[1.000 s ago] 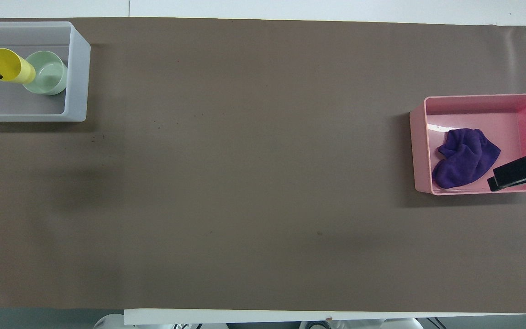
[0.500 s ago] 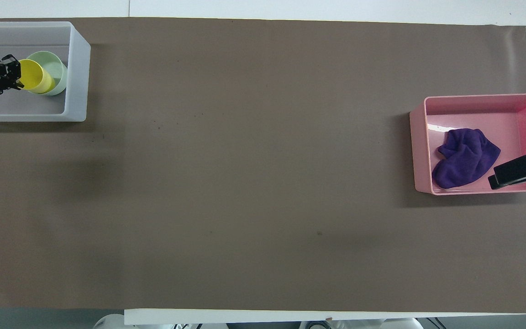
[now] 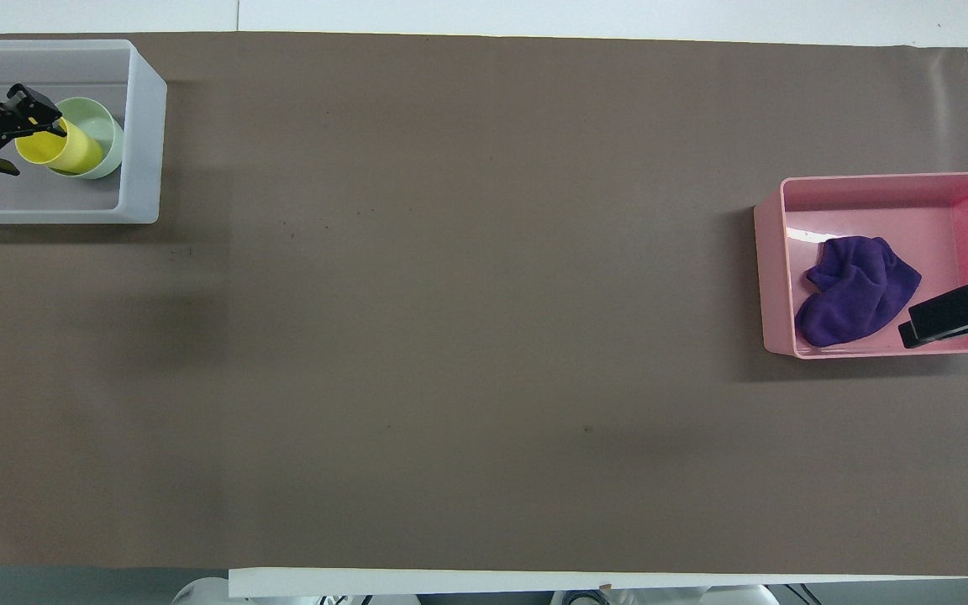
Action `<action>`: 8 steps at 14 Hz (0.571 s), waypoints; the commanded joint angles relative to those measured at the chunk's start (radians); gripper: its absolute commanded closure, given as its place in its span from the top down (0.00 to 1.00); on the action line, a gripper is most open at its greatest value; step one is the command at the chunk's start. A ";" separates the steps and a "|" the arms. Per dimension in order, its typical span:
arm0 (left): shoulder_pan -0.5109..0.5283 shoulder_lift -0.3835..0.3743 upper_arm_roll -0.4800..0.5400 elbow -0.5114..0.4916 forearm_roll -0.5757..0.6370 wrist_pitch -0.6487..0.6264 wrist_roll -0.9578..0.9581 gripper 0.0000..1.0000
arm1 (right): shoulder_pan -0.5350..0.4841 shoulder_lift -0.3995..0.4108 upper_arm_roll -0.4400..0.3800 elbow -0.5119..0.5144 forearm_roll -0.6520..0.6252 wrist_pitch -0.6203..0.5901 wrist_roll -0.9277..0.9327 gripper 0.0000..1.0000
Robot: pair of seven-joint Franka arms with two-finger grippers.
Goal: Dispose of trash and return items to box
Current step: 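Lower the yellow cup into the clear box beside the bowl with the left gripper, then release the yellow cup and draw the left gripper back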
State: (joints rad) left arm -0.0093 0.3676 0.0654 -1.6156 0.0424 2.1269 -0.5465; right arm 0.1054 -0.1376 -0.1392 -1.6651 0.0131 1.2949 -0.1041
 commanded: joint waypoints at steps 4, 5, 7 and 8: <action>-0.162 -0.302 0.007 -0.087 0.019 -0.379 0.089 1.00 | -0.012 -0.010 0.004 -0.016 -0.008 0.018 -0.017 1.00; -0.165 -0.371 0.005 -0.119 0.019 -0.416 0.155 1.00 | -0.012 -0.010 0.004 -0.016 -0.008 0.017 -0.017 1.00; -0.158 -0.446 0.010 -0.109 0.019 -0.496 0.360 1.00 | -0.012 -0.010 0.004 -0.016 -0.008 0.017 -0.017 1.00; -0.149 -0.452 0.017 -0.077 0.019 -0.530 0.495 1.00 | -0.012 -0.010 0.004 -0.018 -0.008 0.018 -0.017 1.00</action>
State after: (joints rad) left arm -0.1734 -0.0245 0.0697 -1.6689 0.0466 1.6390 -0.2451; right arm 0.1054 -0.1376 -0.1392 -1.6651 0.0130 1.2955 -0.1041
